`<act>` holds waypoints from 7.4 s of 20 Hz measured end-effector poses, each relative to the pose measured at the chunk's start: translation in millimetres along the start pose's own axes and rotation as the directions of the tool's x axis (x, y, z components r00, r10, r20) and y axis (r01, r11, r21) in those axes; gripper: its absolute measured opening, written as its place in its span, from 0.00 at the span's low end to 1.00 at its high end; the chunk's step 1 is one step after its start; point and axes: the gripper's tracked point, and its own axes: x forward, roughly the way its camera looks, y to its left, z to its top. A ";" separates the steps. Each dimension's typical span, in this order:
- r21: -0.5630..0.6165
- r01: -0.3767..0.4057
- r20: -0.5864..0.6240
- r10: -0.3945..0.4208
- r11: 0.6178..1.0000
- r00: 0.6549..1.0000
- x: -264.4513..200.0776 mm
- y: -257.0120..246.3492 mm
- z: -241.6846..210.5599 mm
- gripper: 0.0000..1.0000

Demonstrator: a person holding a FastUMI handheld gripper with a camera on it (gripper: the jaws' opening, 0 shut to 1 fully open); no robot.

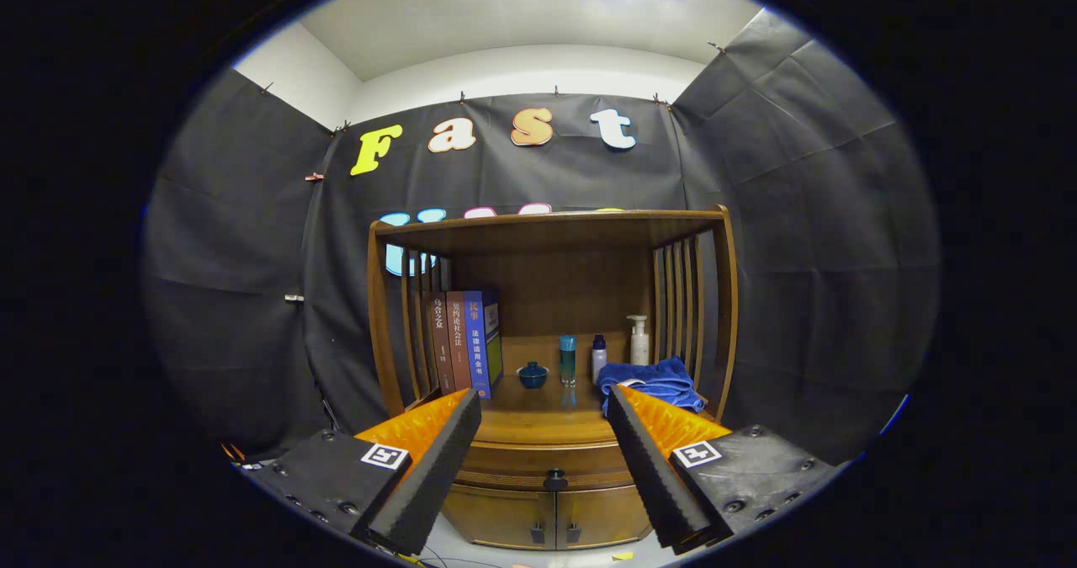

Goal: Pull open the drawer, take out the items inside it, and place them on the countertop above the cabinet.

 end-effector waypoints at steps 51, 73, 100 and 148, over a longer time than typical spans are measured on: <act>0.021 0.054 -0.538 -0.034 0.998 0.842 135.6 -20.9 -304.3 0.60; 0.015 0.044 -0.622 -0.025 0.999 0.783 49.9 -19.8 -297.1 0.32; -0.009 0.051 -0.715 -0.043 0.999 0.698 -80.0 -16.2 -271.7 1.00; -0.008 0.174 -0.973 -0.048 0.985 0.225 79.3 -26.9 -293.2 0.40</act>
